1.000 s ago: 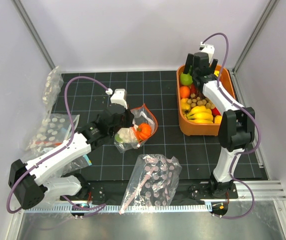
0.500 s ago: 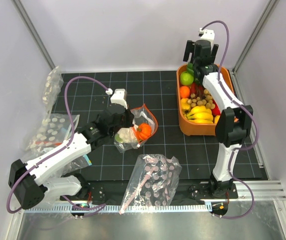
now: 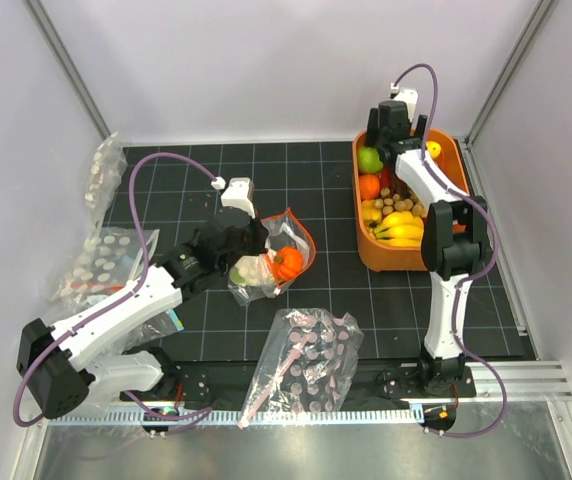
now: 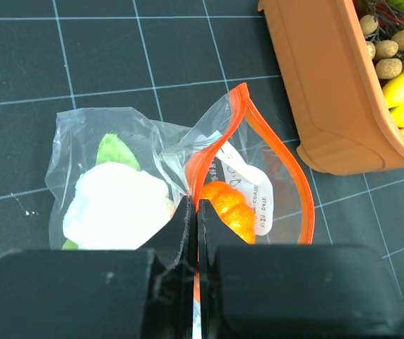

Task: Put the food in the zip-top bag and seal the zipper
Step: Pick up the fake vegetable from the bin, then place the fake vegetable in the zipper food storage bag.

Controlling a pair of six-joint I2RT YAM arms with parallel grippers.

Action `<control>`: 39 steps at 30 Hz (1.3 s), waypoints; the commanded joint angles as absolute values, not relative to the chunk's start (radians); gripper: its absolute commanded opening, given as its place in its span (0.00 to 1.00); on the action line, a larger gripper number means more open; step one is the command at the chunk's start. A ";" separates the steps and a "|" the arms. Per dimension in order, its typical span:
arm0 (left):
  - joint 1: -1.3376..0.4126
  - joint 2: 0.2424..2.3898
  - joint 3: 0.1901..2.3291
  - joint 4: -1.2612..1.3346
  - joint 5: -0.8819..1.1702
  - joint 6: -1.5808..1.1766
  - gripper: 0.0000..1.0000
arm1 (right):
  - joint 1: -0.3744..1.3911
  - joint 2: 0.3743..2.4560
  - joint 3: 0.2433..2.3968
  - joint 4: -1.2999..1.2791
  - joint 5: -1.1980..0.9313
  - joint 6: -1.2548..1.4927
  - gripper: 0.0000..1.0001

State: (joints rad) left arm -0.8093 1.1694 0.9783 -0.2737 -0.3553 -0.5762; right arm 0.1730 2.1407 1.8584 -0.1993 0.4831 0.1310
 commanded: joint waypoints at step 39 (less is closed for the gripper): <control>-0.799 1.180 1.037 -0.270 -0.282 -0.621 0.00 | 0.627 0.974 0.809 0.092 -0.049 0.413 0.30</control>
State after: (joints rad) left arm -0.8028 1.1957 0.9966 -0.2886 -0.2947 -0.6086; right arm 0.5976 1.0183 0.8150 -0.0357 0.0063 0.4213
